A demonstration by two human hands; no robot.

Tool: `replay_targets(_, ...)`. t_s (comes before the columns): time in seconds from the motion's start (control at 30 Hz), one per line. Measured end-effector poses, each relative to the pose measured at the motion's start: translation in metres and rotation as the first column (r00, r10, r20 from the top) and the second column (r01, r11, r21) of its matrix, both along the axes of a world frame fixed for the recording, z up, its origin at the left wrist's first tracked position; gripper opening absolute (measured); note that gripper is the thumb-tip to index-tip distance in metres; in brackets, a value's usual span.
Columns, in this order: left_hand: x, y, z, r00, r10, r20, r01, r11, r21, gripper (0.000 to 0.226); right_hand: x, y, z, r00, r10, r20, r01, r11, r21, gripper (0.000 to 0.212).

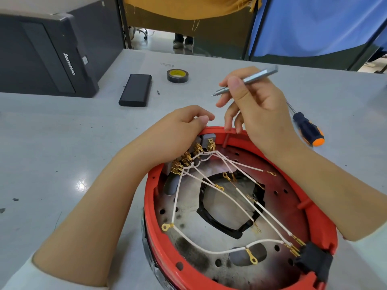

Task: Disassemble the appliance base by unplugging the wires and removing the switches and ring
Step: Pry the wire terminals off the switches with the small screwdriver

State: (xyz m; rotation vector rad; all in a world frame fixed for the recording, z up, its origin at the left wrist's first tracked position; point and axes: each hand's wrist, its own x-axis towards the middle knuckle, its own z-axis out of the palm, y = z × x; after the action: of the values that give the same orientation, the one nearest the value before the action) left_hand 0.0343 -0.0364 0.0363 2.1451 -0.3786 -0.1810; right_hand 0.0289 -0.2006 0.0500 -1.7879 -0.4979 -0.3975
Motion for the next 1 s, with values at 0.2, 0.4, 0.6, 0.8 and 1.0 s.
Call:
replay_targets(0.2, 0.001, 0.007, 0.001, 0.999, -0.024, -0.046, 0.021, 0.997, -0.068, 0.022, 0.003, 0.0, -0.007, 0.994, -0.086, -0.063, 0.058, 0.93, -0.362, 0.015)
replay_targets(0.4, 0.0, 0.011, -0.001, 0.997, 0.009, -0.072, -0.011, 0.999, -0.03, 0.024, -0.002, 0.0, -0.006, 0.987, -0.08, -0.142, -0.008, 0.846, -0.533, 0.014)
replay_targets(0.6, -0.001, 0.008, -0.001, 0.997, 0.046, -0.064, -0.047, 0.999, -0.022, 0.023, -0.003, -0.001, -0.003, 0.986, -0.08, -0.146, -0.014, 0.834, -0.552, 0.015)
replay_targets(0.8, -0.002, 0.007, -0.003, 0.997, 0.06, -0.051, -0.063, 0.996, -0.065, 0.018, -0.007, -0.004, -0.003, 0.98, -0.143, -0.136, 0.021, 0.759, -0.651, 0.007)
replay_targets(1.0, -0.005, 0.005, -0.001, 0.999, -0.029, -0.024, 0.029, 0.999, -0.03, 0.024, -0.012, -0.016, -0.001, 0.958, -0.285, -0.041, 0.154, 0.626, -0.765, 0.006)
